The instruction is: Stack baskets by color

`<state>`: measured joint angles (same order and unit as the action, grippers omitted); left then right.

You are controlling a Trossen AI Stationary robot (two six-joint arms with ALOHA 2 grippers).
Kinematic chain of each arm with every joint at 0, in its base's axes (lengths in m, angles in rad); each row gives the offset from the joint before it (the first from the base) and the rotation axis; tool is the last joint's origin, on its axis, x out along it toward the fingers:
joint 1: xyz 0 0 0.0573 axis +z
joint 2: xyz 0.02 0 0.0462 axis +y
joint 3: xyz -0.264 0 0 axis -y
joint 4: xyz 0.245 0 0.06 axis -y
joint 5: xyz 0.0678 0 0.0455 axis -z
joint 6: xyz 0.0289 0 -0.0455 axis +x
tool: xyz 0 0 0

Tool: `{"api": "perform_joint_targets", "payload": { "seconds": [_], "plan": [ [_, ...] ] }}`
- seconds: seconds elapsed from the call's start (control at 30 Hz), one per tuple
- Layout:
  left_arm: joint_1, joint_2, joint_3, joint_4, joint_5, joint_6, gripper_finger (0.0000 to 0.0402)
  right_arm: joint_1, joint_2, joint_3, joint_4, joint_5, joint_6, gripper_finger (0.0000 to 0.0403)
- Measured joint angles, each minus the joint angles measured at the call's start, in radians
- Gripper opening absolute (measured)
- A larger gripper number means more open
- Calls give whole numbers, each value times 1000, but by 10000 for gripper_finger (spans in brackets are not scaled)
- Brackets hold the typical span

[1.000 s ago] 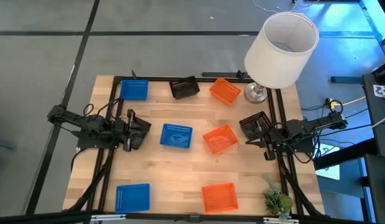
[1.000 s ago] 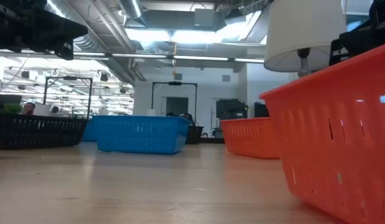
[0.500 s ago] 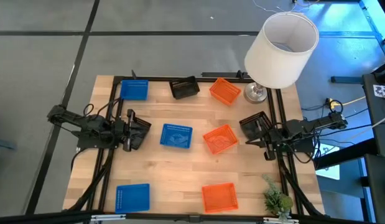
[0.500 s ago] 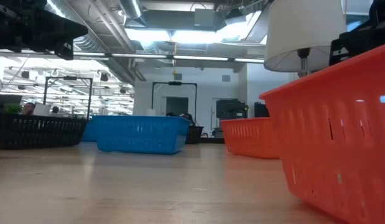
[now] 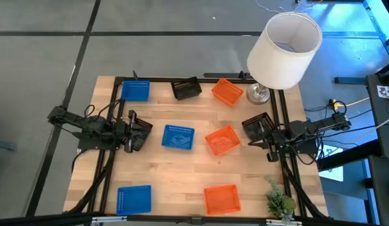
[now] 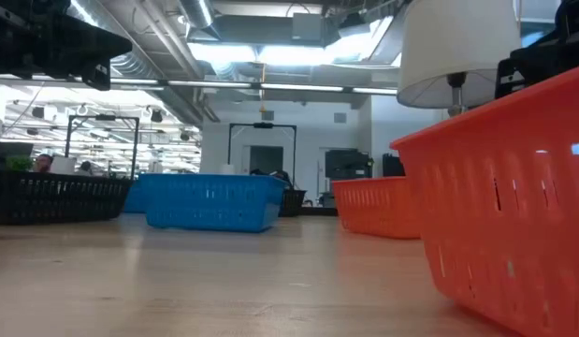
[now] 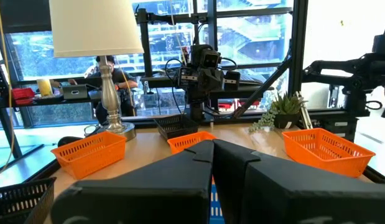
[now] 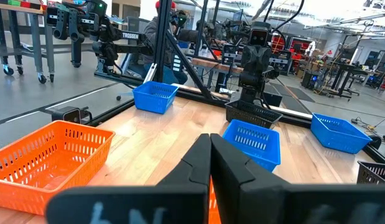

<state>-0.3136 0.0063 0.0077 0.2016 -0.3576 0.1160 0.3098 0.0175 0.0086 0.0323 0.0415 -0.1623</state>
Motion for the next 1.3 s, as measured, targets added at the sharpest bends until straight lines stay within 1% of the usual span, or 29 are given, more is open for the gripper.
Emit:
{"api": "perform_joint_targets", "payload": {
  "seconds": [0.77, 0.83, 0.93, 1.07, 1.2, 1.3],
  "plan": [
    [0, 0, 0, 11, 0, 1, 0, 0, 0, 0, 6, 0, 1, 7],
    [0, 0, 7, 39, -32, 30, 0, 0, 0, 0, 7, 0, 1, 7],
    [0, 2, 67, -2, -73, 28, 0, 0, 0, 0, 7, 0, 0, 7],
    [0, 69, 209, -174, -107, 28, 0, 0, 0, 0, 22, 0, 0, 7],
    [0, 208, 376, -291, -161, 23, 0, 0, 0, 0, 45, 0, 0, 7],
    [0, 348, 503, -452, -184, -28, 0, 0, 0, 0, 59, 0, 0, 7]
  ]
}}
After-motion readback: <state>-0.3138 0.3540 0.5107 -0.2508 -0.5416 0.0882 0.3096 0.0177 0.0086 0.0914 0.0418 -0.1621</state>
